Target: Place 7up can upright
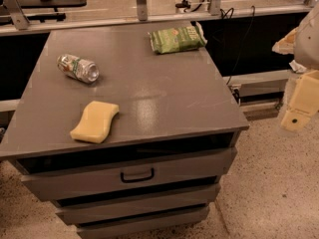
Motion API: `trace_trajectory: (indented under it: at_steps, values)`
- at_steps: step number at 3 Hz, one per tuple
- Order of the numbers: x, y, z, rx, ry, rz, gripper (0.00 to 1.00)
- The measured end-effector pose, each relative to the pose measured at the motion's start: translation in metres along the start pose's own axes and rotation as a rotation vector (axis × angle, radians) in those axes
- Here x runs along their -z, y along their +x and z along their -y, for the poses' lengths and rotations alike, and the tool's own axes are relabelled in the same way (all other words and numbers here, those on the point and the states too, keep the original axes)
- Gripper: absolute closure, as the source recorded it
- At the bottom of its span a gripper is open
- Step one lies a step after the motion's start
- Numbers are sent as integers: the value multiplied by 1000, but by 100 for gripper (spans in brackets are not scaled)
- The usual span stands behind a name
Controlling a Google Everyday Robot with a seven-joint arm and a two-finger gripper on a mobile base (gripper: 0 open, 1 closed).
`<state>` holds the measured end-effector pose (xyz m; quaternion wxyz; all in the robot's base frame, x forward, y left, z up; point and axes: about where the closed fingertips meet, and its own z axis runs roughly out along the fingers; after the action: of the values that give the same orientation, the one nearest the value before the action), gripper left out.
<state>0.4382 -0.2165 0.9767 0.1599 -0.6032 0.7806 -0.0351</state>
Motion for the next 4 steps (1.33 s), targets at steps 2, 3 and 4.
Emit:
trace_trajectory:
  at_steps: [2,3,4]
  values:
    - [-11,-36,14,16,10,62,0]
    - [-32,-98,42,46,29,150,0]
    - [-54,-178,71,89,44,247,0]
